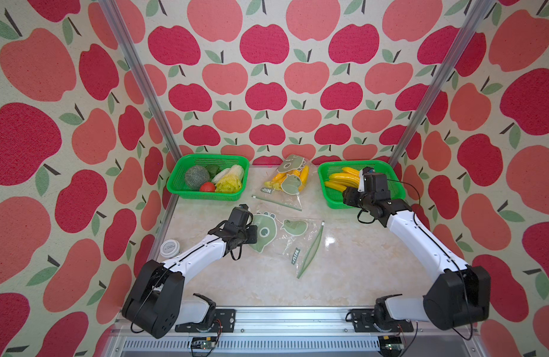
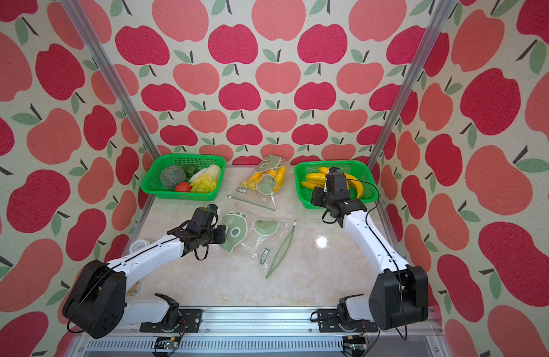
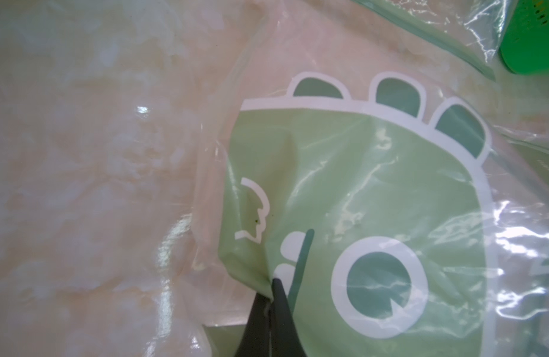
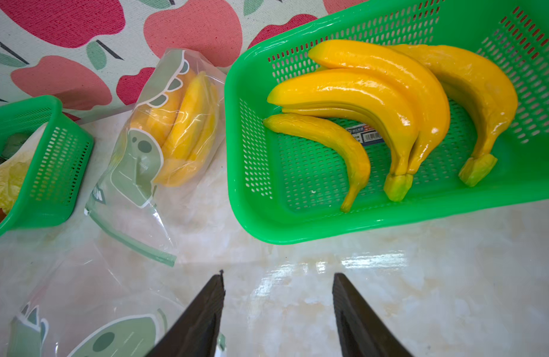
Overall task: Open the zip-top bag and take out the banana
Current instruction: Move the zipper food storage bag to the center of the board.
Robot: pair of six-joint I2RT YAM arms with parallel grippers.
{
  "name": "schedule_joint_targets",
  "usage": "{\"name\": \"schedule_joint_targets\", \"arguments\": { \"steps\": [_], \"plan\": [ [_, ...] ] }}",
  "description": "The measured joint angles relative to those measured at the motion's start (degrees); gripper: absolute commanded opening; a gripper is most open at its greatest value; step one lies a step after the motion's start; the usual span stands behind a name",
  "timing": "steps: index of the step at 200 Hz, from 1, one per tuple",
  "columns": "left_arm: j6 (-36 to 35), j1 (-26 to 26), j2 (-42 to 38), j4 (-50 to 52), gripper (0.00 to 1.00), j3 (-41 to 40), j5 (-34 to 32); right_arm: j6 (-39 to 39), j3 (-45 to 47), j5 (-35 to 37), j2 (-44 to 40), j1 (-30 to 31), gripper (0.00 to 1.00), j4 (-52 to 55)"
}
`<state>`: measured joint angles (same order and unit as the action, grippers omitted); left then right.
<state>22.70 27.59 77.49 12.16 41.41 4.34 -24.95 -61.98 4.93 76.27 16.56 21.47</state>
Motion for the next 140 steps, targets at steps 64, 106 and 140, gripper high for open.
{"name": "schedule_joint_targets", "arguments": {
  "steps": [64, 106, 140],
  "plan": [
    [2.93, 13.88, 18.67, -1.09, 0.0, 17.03, -3.06, -7.28, 13.55, -1.86, -16.17, -2.23, 0.65, 2.75],
    [2.58, 20.83, 33.0, -0.5, 0.0, 32.68, -2.82, -10.25, 19.41, 1.92, -30.05, -5.62, 0.66, 6.6],
    [-0.66, 25.11, 38.16, -0.46, 0.0, 41.22, -1.22, -11.82, 22.16, 3.82, -34.91, -5.77, 0.66, 9.09]
  ]
}}
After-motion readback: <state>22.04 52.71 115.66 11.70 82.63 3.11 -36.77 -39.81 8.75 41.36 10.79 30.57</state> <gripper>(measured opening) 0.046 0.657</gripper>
